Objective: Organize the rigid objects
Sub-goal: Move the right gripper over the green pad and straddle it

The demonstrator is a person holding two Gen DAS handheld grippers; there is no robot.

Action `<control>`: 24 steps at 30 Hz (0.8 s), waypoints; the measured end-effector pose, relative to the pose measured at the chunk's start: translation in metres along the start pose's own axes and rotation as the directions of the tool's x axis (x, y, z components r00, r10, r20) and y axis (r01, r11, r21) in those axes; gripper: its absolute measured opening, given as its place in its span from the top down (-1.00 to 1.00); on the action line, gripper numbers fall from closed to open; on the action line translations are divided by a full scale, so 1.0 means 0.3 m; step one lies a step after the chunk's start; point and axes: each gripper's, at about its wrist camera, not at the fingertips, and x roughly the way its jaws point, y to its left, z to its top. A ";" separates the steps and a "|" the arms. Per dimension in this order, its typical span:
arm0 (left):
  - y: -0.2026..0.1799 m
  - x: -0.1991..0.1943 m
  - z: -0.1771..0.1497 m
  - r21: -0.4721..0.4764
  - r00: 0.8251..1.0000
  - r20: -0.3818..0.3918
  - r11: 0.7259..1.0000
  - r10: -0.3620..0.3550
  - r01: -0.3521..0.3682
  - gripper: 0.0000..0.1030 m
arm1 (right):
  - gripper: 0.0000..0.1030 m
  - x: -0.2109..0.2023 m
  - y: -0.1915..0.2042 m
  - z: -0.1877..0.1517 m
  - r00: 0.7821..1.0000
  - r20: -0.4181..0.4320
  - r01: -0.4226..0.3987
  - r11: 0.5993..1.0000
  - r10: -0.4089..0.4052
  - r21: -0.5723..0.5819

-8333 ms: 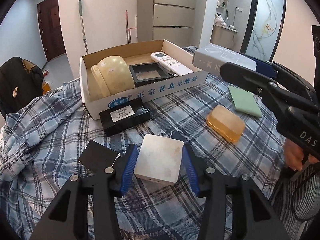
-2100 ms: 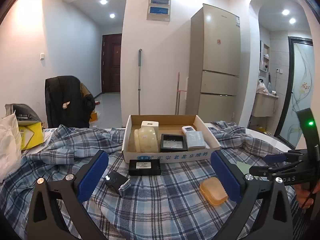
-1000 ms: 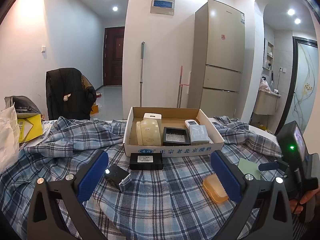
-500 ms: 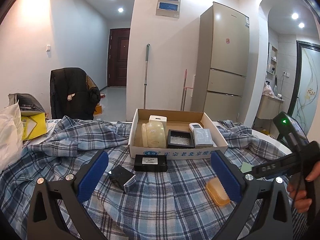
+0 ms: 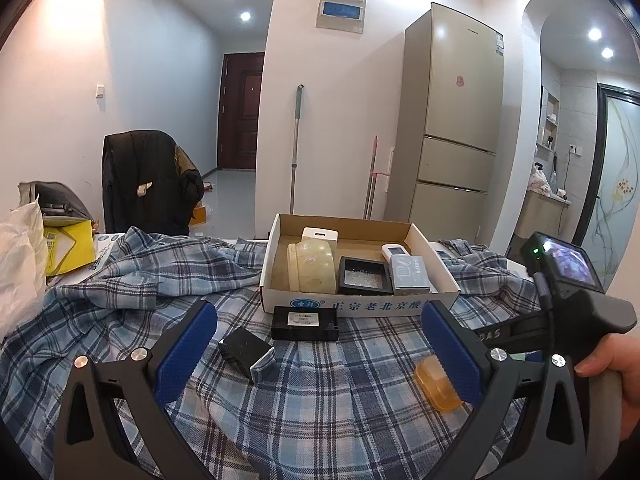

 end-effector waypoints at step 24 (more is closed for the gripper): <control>-0.009 -0.007 -0.001 0.013 1.000 0.008 1.000 -0.008 0.008 -1.00 | -0.58 -0.085 -0.176 -0.124 0.998 -0.013 -0.060 0.954 0.059 -0.292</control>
